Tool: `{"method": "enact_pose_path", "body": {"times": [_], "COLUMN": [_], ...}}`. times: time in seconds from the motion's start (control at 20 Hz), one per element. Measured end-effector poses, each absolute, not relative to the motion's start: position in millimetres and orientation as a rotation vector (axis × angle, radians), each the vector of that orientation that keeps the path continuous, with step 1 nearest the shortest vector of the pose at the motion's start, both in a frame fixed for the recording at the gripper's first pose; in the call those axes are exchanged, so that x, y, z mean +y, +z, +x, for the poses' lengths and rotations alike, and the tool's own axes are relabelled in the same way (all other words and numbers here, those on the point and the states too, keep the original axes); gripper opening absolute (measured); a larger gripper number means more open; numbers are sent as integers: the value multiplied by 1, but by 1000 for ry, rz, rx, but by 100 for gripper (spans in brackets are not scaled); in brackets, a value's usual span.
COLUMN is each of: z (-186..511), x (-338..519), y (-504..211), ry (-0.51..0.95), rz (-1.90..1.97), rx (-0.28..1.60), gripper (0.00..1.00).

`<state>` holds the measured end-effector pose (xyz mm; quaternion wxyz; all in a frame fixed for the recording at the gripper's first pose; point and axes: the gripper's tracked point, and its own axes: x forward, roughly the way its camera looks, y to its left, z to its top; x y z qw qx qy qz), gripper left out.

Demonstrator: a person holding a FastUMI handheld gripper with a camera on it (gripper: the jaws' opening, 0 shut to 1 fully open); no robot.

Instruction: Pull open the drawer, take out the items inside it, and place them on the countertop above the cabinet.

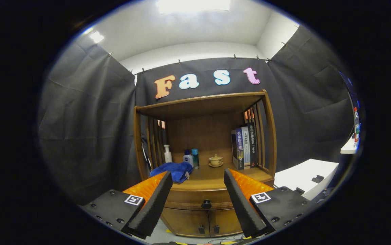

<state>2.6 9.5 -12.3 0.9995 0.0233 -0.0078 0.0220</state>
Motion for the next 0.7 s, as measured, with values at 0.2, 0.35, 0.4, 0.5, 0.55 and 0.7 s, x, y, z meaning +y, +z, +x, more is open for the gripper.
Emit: {"method": "enact_pose_path", "body": {"times": [0.2,0.35,0.4,0.5,0.55,0.7], "z": [17,38,46,67,78,108], "x": [-1,-7,-7,-11,-12,-2], "y": [-20,-39,-51,-81,-93,-138], "ry": [3,-21,-24,-35,-40,-10], "rz": [23,-4,-17,-33,-36,-15], "rx": [-37,-61,-59,-55,-47,11], "gripper": [99,99,99,99,99,99]}}
